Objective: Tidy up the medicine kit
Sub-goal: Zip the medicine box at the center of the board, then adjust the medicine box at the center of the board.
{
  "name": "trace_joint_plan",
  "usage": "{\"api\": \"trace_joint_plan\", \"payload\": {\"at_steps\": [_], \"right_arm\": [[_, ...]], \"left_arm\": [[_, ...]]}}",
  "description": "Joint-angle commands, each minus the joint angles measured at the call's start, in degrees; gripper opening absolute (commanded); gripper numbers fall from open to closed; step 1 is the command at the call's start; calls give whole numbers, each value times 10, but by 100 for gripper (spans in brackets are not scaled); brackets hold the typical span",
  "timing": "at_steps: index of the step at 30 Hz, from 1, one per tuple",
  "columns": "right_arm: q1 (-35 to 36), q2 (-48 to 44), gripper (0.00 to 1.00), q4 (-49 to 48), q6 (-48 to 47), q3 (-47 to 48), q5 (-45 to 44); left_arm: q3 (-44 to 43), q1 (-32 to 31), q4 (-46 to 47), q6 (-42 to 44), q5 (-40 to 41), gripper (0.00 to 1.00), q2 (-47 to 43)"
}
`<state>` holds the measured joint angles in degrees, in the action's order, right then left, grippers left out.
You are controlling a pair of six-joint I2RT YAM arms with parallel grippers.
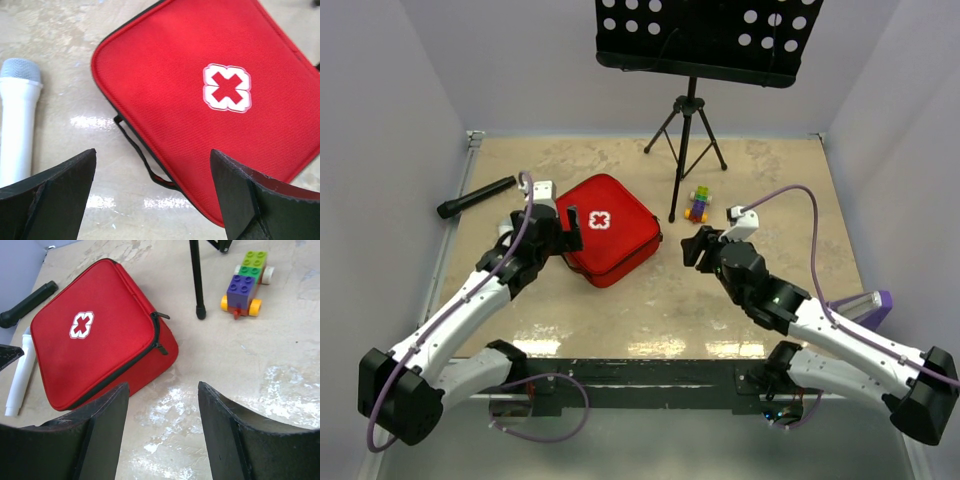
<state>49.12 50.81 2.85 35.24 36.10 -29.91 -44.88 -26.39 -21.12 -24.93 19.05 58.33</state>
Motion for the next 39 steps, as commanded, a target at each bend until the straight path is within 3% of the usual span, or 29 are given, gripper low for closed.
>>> {"api": "trace_joint_plan", "payload": {"at_steps": [1,25,30,33,39], "right_arm": [[-1,-34,62,26,-14,18,-46],[-1,-26,63,4,-29,13,-64],[-32,79,64,-25,-20,49,-19],[-40,161,65,-102,-30,86,5],[-67,348,69,-165,-41,204,73]], "left_arm": [[-24,-2,2,-19,69,100,12],[-8,-1,7,-12,28,100,6],[7,-1,10,-27,-39,100,10],[34,-2,25,-58,-65,100,4],[74,-1,52,-95,-88,100,-7]]}}
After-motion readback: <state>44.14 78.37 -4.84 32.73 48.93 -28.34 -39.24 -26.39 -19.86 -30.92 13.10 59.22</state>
